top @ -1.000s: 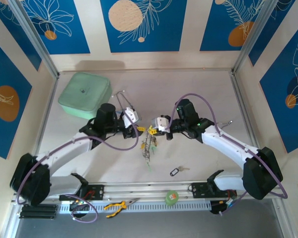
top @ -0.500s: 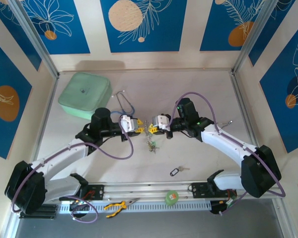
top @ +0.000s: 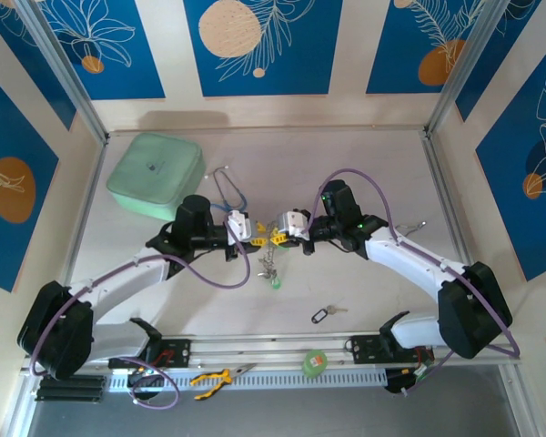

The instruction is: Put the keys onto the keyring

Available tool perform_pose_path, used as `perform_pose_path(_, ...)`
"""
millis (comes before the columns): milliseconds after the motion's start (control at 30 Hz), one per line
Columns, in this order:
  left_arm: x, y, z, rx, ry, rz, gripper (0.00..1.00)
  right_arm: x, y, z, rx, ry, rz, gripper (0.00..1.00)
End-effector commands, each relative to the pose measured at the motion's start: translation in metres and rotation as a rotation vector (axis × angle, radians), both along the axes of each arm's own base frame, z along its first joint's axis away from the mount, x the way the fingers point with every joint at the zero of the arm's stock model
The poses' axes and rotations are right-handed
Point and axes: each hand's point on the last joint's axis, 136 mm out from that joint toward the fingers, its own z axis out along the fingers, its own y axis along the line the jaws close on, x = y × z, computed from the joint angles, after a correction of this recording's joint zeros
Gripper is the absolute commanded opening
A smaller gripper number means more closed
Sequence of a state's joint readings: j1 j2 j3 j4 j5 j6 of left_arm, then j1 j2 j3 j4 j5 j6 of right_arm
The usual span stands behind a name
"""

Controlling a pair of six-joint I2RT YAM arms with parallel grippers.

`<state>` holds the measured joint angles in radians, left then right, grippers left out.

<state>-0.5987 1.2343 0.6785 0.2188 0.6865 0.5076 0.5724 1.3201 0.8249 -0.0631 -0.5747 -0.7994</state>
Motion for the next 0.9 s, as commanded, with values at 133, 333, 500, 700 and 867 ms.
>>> perform_pose_path(133,-0.004,-0.007,0.012,-0.017,-0.022,-0.056,0.21,0.002,0.012,0.02,0.033,-0.036,0.029,0.0)
perform_pose_path(333,-0.004,-0.008,0.012,-0.018,-0.025,-0.06,0.04,0.001,0.015,0.018,0.024,-0.038,0.036,0.0)
perform_pose_path(500,-0.005,-0.006,0.011,-0.018,-0.034,-0.053,0.0,0.009,0.013,0.014,0.008,-0.035,-0.009,0.13)
perform_pose_path(700,-0.002,-0.002,0.002,-0.033,-0.001,0.004,0.0,0.011,0.0,0.003,-0.01,-0.01,-0.052,0.23)
perform_pose_path(867,-0.004,0.001,-0.011,-0.024,0.028,0.021,0.0,0.006,-0.003,0.0,-0.009,0.005,-0.048,0.16)
